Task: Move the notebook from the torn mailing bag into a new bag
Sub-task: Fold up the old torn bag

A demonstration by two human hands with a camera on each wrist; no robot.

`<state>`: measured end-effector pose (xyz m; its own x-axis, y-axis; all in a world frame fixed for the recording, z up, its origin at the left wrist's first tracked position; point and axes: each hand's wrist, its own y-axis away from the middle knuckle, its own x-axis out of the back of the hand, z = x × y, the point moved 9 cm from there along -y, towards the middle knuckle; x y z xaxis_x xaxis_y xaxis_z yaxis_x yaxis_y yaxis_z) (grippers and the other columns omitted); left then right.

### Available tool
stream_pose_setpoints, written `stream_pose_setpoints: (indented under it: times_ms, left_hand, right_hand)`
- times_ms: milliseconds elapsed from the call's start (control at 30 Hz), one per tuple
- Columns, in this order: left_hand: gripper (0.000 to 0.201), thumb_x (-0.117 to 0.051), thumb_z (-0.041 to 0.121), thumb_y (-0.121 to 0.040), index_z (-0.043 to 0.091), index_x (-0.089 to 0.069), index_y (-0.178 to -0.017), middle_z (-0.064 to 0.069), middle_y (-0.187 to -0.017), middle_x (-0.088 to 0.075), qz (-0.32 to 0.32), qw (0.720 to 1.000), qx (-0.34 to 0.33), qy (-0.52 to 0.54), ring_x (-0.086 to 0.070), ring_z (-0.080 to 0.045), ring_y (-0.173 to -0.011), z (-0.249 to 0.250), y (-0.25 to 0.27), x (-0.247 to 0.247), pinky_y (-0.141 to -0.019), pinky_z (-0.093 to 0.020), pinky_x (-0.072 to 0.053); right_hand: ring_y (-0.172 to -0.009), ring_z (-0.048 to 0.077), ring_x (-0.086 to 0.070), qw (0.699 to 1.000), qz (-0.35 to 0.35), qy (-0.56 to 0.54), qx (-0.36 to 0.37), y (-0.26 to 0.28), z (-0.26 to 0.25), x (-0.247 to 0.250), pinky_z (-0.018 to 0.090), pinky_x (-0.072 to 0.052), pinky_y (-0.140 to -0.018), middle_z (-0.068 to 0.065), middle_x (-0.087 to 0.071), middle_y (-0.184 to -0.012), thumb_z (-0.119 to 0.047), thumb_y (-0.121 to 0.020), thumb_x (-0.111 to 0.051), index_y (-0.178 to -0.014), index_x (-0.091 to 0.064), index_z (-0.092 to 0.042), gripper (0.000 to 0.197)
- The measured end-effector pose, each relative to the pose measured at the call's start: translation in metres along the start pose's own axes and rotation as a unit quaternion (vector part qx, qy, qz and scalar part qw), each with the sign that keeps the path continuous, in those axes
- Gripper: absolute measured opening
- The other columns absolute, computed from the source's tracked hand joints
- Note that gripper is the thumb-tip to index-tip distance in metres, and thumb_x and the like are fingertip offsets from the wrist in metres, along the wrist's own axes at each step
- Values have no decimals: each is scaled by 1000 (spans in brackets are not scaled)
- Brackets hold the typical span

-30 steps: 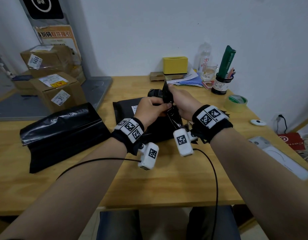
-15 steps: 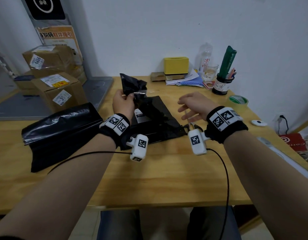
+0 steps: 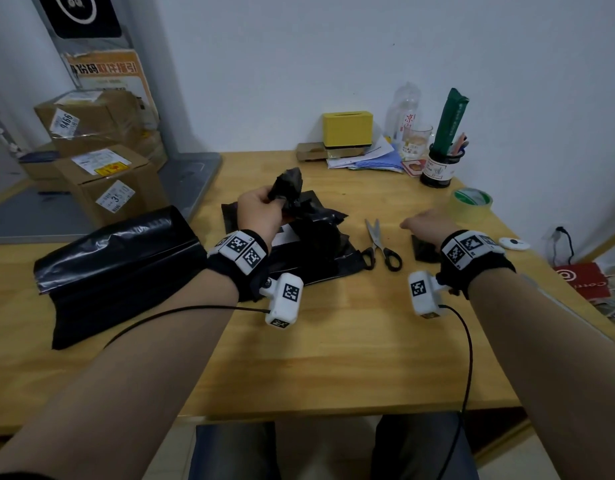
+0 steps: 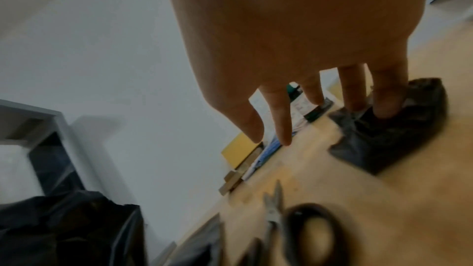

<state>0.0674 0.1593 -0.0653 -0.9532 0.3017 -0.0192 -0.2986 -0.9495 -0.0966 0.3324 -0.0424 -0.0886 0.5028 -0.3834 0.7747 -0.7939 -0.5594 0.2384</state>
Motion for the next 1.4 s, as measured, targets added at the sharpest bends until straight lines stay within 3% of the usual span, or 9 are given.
stream_pose_setpoints:
  times_ms: [100,233,400,467,600,933,1100,1300,1400]
  left_hand:
    - [19,-61,1,-94,3,-73,-109,-13,-97,-75,-14,1000,13,-2,-73,-27,-90,-7,3,-15,-76,-33,-62]
    - [17,-62,1,-94,4,-75,-106,-11,-94,-75,-31,999,23,-6,-74,-26,-87,-11,5,-30,-76,-35,-62]
    - [15,-65,4,-92,9,-77,-100,-9,-89,-76,-38,998,29,-27,-75,-23,-79,-16,8,-39,-79,-41,-62]
    - [15,-66,5,-92,14,-78,-92,-9,-87,-76,-45,998,29,-32,-75,-25,-80,-17,11,-42,-80,-43,-62]
    - [14,-64,6,-93,9,-77,-98,-10,-91,-75,-56,997,38,-39,-74,-28,-86,-15,18,-47,-79,-36,-62]
    - [16,-72,8,-85,24,-77,-88,1,-81,-77,-67,996,-11,-66,-74,-19,-79,-3,28,-41,-76,-38,-62]
    - [19,-66,-4,-85,11,-69,-96,-8,-87,-76,-89,996,9,-14,-73,-21,-77,0,32,-31,-69,-33,-60]
    - [18,-76,7,-83,10,-73,-100,-9,-93,-78,-156,988,11,16,-73,-21,-88,9,32,-24,-83,-39,-59]
    - [11,-79,14,-79,20,-77,-88,-1,-86,-77,-116,992,-4,-50,-68,-14,-81,19,29,-6,-71,-32,-56]
  right_hand:
    - [-108,34,-57,999,-26,25,-19,-3,19,-7,35,-44,-77,19,-58,-128,-34,-99,-62,-132,-53,1,49]
    - [-109,34,-55,999,-23,-10,-26,-8,25,-7,36,-45,-82,16,-52,-115,-31,-100,-61,-118,-47,-6,34]
    - [-76,26,-53,978,35,-205,36,-2,-6,15,37,-42,-73,10,-53,-82,-25,-96,-60,-92,-60,-6,19]
    - [-84,30,-56,937,35,-325,121,13,-39,26,41,-48,-78,11,-60,-84,-10,-94,-56,-96,-71,-9,15]
    - [-102,30,-67,884,-13,-391,255,52,-98,25,40,-60,-78,8,-71,-118,17,-85,-40,-103,-77,-19,54]
    - [-90,17,-72,933,-64,-146,323,74,-133,-40,33,-63,-77,-1,-69,-121,-6,-87,-74,-137,-65,-15,51]
    - [-87,9,-62,934,-65,-100,337,77,-136,-49,-1,-43,-58,-5,-68,-106,-9,-83,-81,-129,-68,-12,48]
    - [-65,17,-69,956,-32,-114,269,64,-129,-56,19,-57,-56,5,-77,-86,-15,-84,-82,-92,-80,-17,9]
    - [-70,19,-71,955,47,-160,247,55,-122,-38,29,-60,-67,0,-74,-80,-18,-81,-83,-77,-72,-22,12]
